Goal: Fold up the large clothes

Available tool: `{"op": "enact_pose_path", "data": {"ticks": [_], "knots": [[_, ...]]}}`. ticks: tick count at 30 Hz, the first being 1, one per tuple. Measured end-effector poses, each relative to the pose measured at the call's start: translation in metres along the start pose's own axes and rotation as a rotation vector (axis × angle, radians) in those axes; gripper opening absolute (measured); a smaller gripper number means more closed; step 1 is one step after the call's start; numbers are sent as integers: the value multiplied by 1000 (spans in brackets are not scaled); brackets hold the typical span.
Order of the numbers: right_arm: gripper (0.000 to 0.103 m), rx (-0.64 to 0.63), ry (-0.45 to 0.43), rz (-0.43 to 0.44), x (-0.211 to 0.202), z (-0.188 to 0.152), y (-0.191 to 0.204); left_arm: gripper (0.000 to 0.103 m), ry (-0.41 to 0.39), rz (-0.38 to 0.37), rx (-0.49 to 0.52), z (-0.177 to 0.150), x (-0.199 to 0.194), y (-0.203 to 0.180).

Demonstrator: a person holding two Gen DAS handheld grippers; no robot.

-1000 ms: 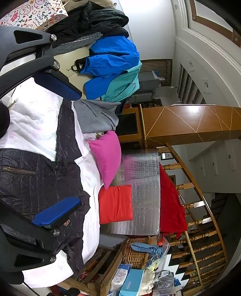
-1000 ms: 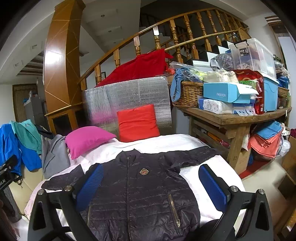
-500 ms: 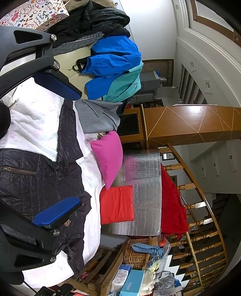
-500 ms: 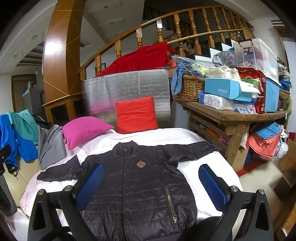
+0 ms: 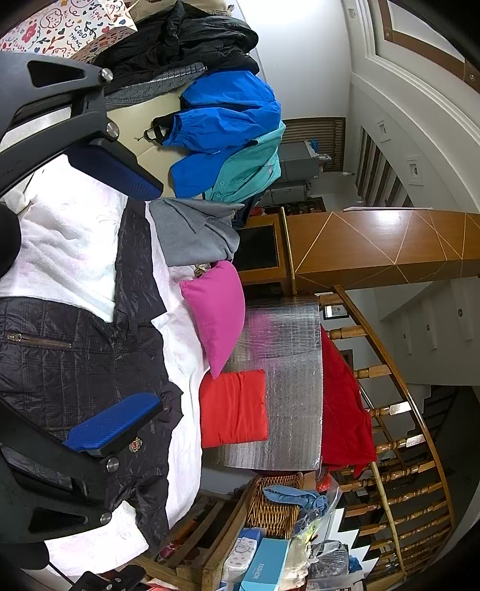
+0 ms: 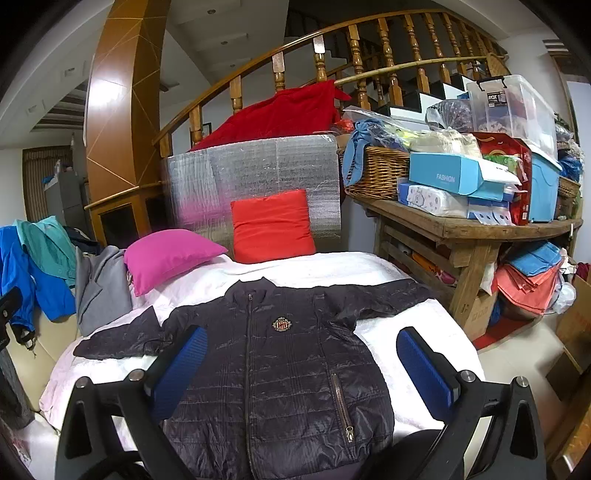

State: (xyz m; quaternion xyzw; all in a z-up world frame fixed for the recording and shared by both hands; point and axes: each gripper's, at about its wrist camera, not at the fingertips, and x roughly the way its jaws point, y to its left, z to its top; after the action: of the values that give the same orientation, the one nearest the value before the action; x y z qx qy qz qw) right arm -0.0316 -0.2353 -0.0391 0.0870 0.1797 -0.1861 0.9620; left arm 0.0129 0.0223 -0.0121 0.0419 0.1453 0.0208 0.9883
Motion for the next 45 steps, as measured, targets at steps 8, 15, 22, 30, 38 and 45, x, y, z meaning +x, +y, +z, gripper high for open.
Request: {"op": "enact_pose_path", "data": {"ticks": [8,15,22,30,38,45], "knots": [[103,5,5,0,1,-1,-1,103,3,1,-2,-1,1,1],[103,4,8,1,1,-1,-1,103,8,2,-4,-3,2,2],[103,1,10,1,2,-2,1,103,12,2,-8,-4,3,4],[103,-7,17,-1,5,-1,4,103,23,7,-11,-4,6,3],[103,-1,21,5,11,1,4,103,39,13,-7,-7,16,1],[103,29,-8,22,25,5,-2,103,70,11,3,-10,38,-6]]}}
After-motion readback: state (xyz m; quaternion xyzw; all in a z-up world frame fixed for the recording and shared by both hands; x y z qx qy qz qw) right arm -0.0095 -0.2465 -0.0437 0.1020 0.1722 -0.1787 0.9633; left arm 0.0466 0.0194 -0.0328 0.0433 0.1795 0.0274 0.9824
